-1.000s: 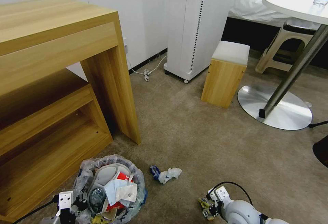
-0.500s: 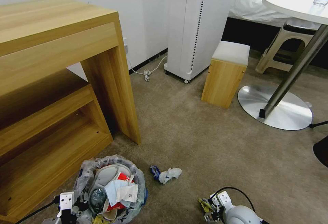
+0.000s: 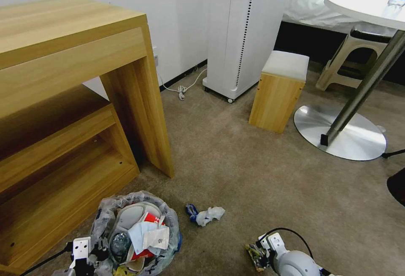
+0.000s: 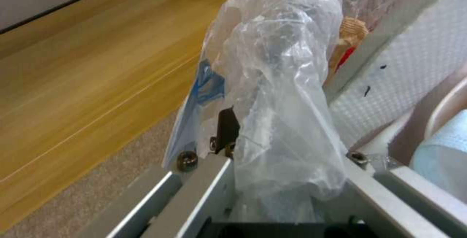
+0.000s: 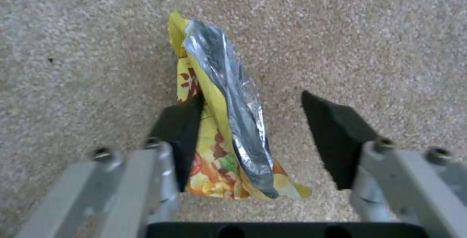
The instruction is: Pick up the trash bin and place the garbage on the floor into it.
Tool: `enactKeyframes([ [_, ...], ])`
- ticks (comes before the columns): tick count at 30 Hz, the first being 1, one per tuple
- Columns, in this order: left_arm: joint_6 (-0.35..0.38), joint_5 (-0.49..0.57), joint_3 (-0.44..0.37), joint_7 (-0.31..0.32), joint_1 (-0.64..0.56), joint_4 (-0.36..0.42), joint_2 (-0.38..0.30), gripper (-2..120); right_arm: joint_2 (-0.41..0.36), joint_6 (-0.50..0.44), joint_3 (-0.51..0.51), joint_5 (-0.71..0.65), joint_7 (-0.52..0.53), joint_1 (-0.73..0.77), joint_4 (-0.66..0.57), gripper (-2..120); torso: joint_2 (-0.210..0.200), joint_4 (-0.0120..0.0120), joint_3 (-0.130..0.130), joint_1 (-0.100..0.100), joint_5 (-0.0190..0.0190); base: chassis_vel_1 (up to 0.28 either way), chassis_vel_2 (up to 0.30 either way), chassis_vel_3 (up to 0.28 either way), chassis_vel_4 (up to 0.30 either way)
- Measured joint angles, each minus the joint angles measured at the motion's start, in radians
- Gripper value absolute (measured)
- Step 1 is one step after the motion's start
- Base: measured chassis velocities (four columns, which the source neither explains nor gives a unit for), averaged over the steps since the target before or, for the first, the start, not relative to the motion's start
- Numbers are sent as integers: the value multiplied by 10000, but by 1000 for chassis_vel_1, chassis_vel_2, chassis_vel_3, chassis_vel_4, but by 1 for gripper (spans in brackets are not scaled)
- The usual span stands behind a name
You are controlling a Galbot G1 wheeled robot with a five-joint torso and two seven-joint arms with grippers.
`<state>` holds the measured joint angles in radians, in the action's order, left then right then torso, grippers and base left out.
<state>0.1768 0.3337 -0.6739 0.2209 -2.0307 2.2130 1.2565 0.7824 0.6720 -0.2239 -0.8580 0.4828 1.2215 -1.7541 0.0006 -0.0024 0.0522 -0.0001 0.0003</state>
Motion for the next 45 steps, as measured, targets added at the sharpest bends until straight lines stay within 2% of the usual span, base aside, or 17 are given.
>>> enactKeyframes([
  [2, 0, -8, 8, 8, 2, 0, 0, 1, 17, -18, -1, 8, 0, 0, 3, 47, 0, 0, 0, 0, 0, 0, 0, 0, 0],
  [5, 17, -10, 23, 72, 7, 18, -29, 1, 48, -102, -32, 79, 13, -5, 56, 32, 0, -1, 1, 0, -2, 0, 0, 0, 0],
  [10, 26, -9, 51, 127, 8, 29, -18, 1, 61, -139, -34, 103, 9, 30, 64, 21, 0, -2, 1, 0, -2, 0, 0, 0, 0],
  [13, 27, -23, 94, 157, 17, 28, 7, 1, 116, -145, -32, 84, 19, 28, 28, 9, 0, -1, 0, 0, -2, 0, 0, 0, 0],
  [15, 27, -23, 91, 157, 11, 27, 6, 1, 122, -147, -32, 83, 22, 20, 20, 7, 0, -1, 0, 0, -2, 0, 0, 0, 0],
  [16, 26, -23, 73, 157, -10, 34, 1, 1, 130, -147, -30, 67, 23, 10, -5, 1, 0, -1, 1, 0, -3, 0, 0, 0, 0],
  [26, 49, 67, -16, 84, -90, 114, -55, 1, 208, -383, 350, 204, -89, -348, -544, 0, -1, -3, 2, 1, -5, 0, 0, 0, 0],
  [28, 52, 91, -49, 43, -111, 143, -58, 1, 253, -1059, 833, 1048, -691, -548, -943, 0, -1, -5, 2, 1, -7, 0, 0, 0, 0],
  [29, 52, 91, -49, 43, -111, 143, -58, 1, 253, -1059, 833, 1048, -691, -548, -943, 0, -1, -5, 2, 1, -7, 0, 0, 0, 0],
  [31, 53, 119, -101, 5, -136, 144, -70, 1, 253, -2019, 1180, 1548, -1567, -897, -1410, 0, -1, -3, 2, 1, -7, 0, 0, 0, 0],
  [33, 53, 139, -159, -47, -170, 143, -72, 1, 199, -4303, 1312, 2160, -3401, -1610, -1844, 0, -1, 1, 2, 1, -10, 0, 0, 0, 0],
  [35, 54, 151, -169, -53, -178, 147, -74, 1, 200, -4656, 1311, 2238, -3729, -1733, -1879, 0, -1, 1, 2, 1, -9, 0, 0, 0, 0],
  [36, 69, 191, -197, -82, -197, 178, -84, 1, 260, -5827, 1252, 2349, -4902, -2234, -1974, 0, -1, 1, 3, 1, -8, 0, 0, 0, 0],
  [37, 115, 211, -231, -124, -211, 219, -89, 1, 343, -6475, 1126, 2184, -5719, -2576, -2049, 0, -1, 1, 3, 1, -11, 0, 0, 0, 0],
  [38, 115, 211, -231, -124, -211, 219, -89, 1, 343, -6475, 1126, 2184, -5719, -2576, -2049, 0, -1, 1, 3, 1, -11, 0, 0, 0, 0],
  [40, 227, 272, -305, -244, -260, 323, -112, 1, 471, -6889, 791, 1560, -6527, -2886, -2262, 0, -1, 1, 2, 1, -9, 0, 0, 0, 0],
  [45, 604, 734, -561, -367, -394, 673, -257, 1, 496, -6868, 131, 579, -7613, -2747, -2618, 0, -2, -4, 2, 1, -10, 0, 0, 0, 0],
])
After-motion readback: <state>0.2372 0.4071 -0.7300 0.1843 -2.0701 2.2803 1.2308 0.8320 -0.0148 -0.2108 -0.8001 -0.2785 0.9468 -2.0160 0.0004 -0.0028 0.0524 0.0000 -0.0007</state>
